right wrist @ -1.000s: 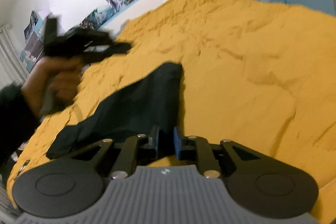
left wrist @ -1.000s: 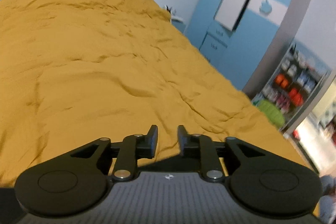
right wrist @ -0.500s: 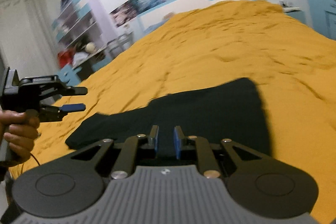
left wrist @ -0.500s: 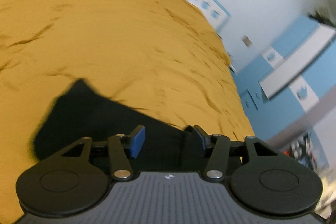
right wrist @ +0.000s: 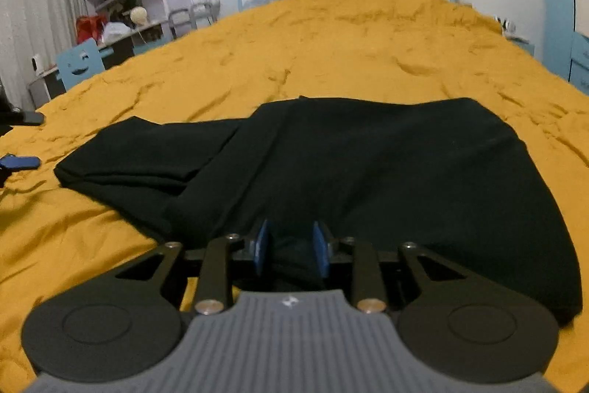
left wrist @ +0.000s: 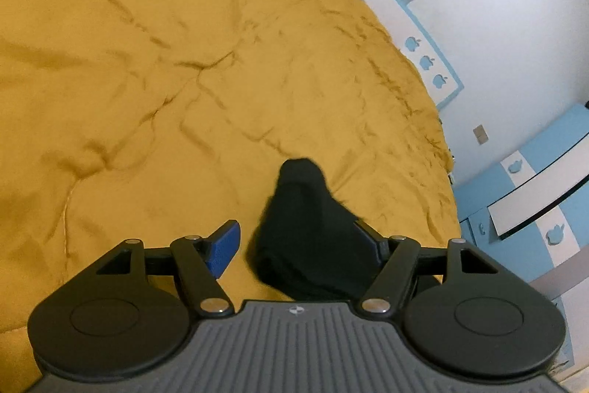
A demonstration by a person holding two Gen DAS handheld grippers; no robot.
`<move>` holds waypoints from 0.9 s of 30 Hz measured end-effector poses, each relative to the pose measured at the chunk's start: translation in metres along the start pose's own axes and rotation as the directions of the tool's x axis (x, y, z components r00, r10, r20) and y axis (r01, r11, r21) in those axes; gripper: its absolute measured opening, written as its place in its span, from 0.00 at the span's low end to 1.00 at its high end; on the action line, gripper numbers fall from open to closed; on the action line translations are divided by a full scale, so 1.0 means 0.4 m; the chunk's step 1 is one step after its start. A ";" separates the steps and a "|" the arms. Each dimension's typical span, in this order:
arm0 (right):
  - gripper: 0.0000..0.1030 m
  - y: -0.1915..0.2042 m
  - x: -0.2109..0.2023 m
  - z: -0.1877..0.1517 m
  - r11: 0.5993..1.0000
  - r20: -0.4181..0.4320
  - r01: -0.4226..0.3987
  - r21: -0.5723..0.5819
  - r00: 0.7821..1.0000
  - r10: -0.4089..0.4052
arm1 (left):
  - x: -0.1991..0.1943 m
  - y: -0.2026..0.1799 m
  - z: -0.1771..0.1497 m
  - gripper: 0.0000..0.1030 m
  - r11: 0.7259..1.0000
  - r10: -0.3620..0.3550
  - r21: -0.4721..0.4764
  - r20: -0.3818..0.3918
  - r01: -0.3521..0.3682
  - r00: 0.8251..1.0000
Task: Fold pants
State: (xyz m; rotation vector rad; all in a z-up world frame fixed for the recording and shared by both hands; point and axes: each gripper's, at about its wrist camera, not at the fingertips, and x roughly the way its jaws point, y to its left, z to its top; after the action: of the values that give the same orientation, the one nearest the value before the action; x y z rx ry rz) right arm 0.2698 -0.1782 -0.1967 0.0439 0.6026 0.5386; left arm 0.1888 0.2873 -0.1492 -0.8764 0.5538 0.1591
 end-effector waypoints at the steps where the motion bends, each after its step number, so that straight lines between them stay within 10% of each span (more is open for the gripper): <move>1: 0.26 -0.008 -0.004 -0.008 1.000 0.013 -0.008 0.029 1.000 0.008 | 0.006 0.008 -0.006 0.77 1.000 -0.001 -0.007 -0.002 0.001 1.000; 16: 0.29 -0.021 -0.016 -0.047 0.997 0.061 -0.046 0.059 0.997 0.043 | 0.115 0.016 -0.043 0.74 0.998 -0.058 -0.018 -0.078 0.057 0.995; 21: 0.30 -0.020 -0.013 -0.041 0.997 0.059 -0.046 0.057 0.997 0.042 | 0.121 0.041 -0.043 0.20 0.995 -0.037 -0.095 -0.070 0.031 0.997; 27: 0.32 -0.019 -0.014 -0.045 0.998 0.065 -0.047 0.047 0.997 0.044 | 0.099 0.056 -0.044 0.12 0.988 -0.073 -0.137 -0.040 0.067 0.997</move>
State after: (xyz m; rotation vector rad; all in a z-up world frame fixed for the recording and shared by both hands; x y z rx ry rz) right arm 0.2596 -0.1898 -0.2102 0.1200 0.5534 0.5645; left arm 0.2074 0.2848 -0.1942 -1.0322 0.5580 0.1141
